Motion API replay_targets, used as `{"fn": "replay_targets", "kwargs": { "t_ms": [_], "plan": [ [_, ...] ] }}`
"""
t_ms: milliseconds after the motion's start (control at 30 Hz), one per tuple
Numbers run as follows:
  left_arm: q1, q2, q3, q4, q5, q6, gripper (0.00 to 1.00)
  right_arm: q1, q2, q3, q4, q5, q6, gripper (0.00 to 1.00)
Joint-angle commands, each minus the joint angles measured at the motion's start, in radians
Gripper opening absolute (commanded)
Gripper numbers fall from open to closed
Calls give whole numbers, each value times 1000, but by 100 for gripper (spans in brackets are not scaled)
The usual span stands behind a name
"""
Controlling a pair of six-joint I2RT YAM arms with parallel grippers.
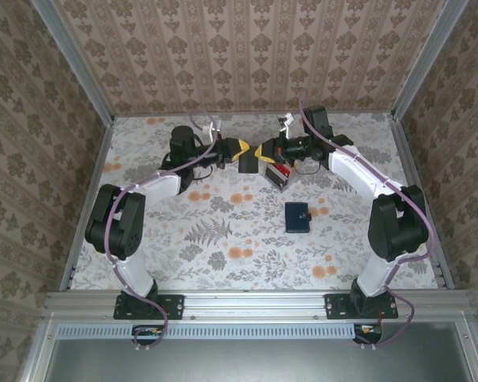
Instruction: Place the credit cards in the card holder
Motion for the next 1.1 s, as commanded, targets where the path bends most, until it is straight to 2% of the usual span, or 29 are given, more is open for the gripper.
{"fn": "replay_targets", "kwargs": {
  "t_ms": [0, 200, 400, 600, 800, 900, 1067],
  "plan": [
    [3, -16, -5, 57, -9, -32, 0, -6, 1, -21, 39, 3, 15, 14],
    [7, 8, -32, 198, -65, -146, 0, 0, -50, -87, 110, -28, 23, 39],
    [3, 44, -33, 285, -77, -222, 0, 39, -31, -80, 134, -54, 22, 47],
    [-2, 35, -31, 280, -72, -229, 0, 49, 12, -38, 115, -10, 21, 47],
    [-2, 23, -33, 289, -63, -243, 11, 39, 24, -30, 68, 94, 22, 39],
    [-2, 15, -30, 289, -55, -243, 16, 31, 27, -39, 86, 108, 46, 37],
    [-2, 13, -35, 293, -52, -246, 16, 22, 22, -46, 88, 136, 65, 35]
  ]
}}
